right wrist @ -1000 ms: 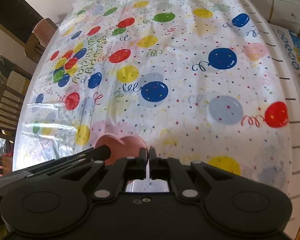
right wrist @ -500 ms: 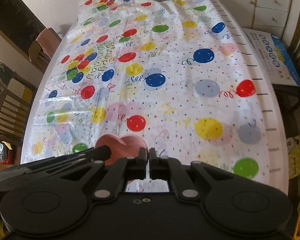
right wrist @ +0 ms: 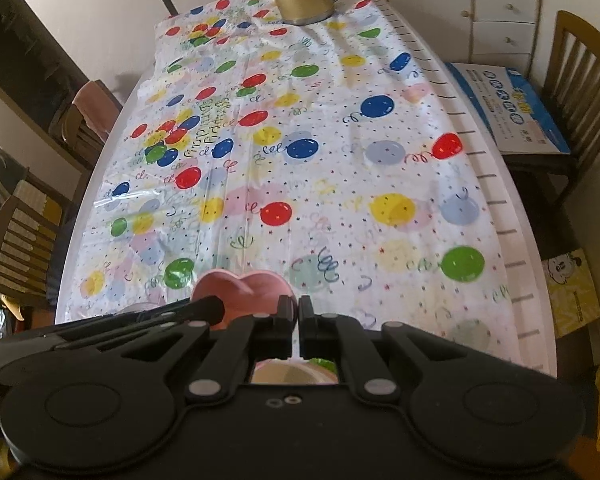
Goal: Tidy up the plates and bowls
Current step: 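Lift the pink heart bowl with both grippers toward the cream bowl, then lower the pink heart bowl into the cream bowl and open both grippers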
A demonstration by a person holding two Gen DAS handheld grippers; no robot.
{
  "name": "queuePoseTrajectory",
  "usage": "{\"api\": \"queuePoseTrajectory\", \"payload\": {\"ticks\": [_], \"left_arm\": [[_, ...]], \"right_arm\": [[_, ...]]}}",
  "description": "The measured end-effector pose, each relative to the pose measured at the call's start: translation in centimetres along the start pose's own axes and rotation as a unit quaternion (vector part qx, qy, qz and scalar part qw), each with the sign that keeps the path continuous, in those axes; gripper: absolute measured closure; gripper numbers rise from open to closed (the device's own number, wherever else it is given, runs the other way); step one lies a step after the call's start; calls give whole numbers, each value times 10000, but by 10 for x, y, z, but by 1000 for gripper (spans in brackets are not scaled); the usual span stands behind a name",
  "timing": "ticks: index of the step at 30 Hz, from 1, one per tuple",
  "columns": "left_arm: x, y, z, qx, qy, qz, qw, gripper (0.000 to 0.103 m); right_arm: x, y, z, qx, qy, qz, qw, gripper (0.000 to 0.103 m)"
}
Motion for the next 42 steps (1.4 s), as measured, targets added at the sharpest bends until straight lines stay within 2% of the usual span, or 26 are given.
{"api": "queuePoseTrajectory", "payload": {"ticks": [10,21,36,42], "left_arm": [[35,-9,5,68,226,-205,9995,94],[63,3,4,20,401,-539,9977,94],[72,29,-4,-143,458,-863,9951,94],[72,34,-5,-173,466,-957,9942,94]], "right_arm": [[38,-13,5,76,179,-47,9998,101],[71,-2,12,136,278,-302,9991,101],[80,21,15,165,213,-567,9980,101],[79,25,13,171,150,-628,9978,95]]}}
Point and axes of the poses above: each gripper's, at about its wrist camera, not at the fingertips, and y roughly the way its jaws point, z to its right, x to its underside, the point moved 7 cm from there along y, roughly the way its jaws point, and after that the axes turned 9 degrees about x, right-handed, at the moved point
